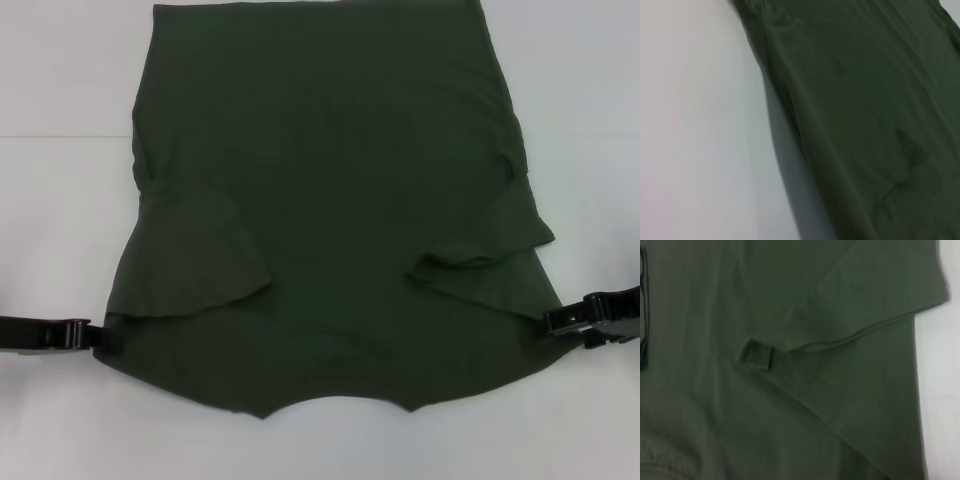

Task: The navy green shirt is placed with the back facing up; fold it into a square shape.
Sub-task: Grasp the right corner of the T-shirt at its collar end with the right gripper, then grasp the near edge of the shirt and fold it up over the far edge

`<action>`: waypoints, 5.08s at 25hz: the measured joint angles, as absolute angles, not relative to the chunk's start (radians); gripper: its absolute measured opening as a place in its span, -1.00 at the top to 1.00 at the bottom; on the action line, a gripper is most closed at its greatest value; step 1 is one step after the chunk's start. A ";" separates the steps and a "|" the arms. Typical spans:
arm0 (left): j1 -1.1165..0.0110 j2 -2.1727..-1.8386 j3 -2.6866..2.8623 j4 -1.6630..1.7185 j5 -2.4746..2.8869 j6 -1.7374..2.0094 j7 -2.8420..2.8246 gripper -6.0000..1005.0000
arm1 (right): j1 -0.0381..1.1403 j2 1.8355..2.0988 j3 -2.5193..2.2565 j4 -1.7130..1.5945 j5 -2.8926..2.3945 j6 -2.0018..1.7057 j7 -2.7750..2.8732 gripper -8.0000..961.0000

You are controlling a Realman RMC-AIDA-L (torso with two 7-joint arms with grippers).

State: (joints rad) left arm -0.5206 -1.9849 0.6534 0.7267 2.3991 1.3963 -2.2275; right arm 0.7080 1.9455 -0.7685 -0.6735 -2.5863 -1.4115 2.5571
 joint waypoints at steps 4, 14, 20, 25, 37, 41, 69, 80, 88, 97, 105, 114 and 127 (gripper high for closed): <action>-0.520 -1.985 0.645 0.725 2.399 1.398 -2.226 0.91 | 0.710 1.948 -0.770 -0.673 -2.586 -1.404 2.557 -0.96; -0.520 -1.985 0.643 0.724 2.399 1.399 -2.226 0.91 | 0.715 1.961 -0.773 -0.673 -2.584 -1.394 2.557 -0.96; -0.520 -1.985 0.643 0.724 2.399 1.399 -2.226 0.91 | 0.724 1.975 -0.773 -0.672 -2.581 -1.394 2.553 -0.96; -0.519 -1.986 0.634 0.725 2.399 1.399 -2.221 0.91 | 0.726 1.977 -0.766 -0.672 -2.580 -1.392 2.552 -0.95; -0.515 -1.986 0.633 0.727 2.399 1.399 -2.221 0.91 | 0.730 1.977 -0.771 -0.674 -2.584 -1.371 2.566 -0.42; -0.518 -1.985 0.633 0.727 2.399 1.399 -2.221 0.91 | 0.732 1.977 -0.772 -0.674 -2.584 -1.369 2.567 -0.24; -0.527 -1.954 0.607 0.725 2.399 1.551 -2.221 0.91 | 0.720 1.951 -0.741 -0.689 -2.575 -1.536 2.486 0.83; -0.508 -1.921 0.555 0.707 2.418 1.821 -2.229 0.91 | 0.687 1.942 -0.735 -0.689 -2.578 -1.795 2.335 0.83; -0.495 -1.920 0.557 0.698 2.513 1.947 -2.223 0.91 | 0.667 1.940 -0.760 -0.683 -2.586 -1.913 2.238 0.83; -0.493 -1.918 0.557 0.677 2.591 2.022 -2.216 0.91 | 0.647 1.950 -0.815 -0.675 -2.586 -1.938 2.192 0.83; -0.498 -1.919 0.537 0.668 2.576 2.017 -2.203 0.91 | 0.647 1.953 -0.789 -0.673 -2.578 -1.927 2.190 0.83; -0.515 -1.904 0.299 0.643 2.461 1.961 -2.177 0.91 | 0.649 1.940 -0.568 -0.673 -2.500 -1.849 2.194 0.83; -0.503 -1.924 0.163 0.529 2.149 1.665 -2.129 0.91 | 0.628 1.932 -0.386 -0.658 -2.288 -1.601 2.208 0.83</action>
State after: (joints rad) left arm -0.5028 -1.9243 0.1627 0.5287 2.1494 1.6654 -2.1292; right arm 0.6276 1.9317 -0.3863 -0.6578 -2.2881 -1.6009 2.2077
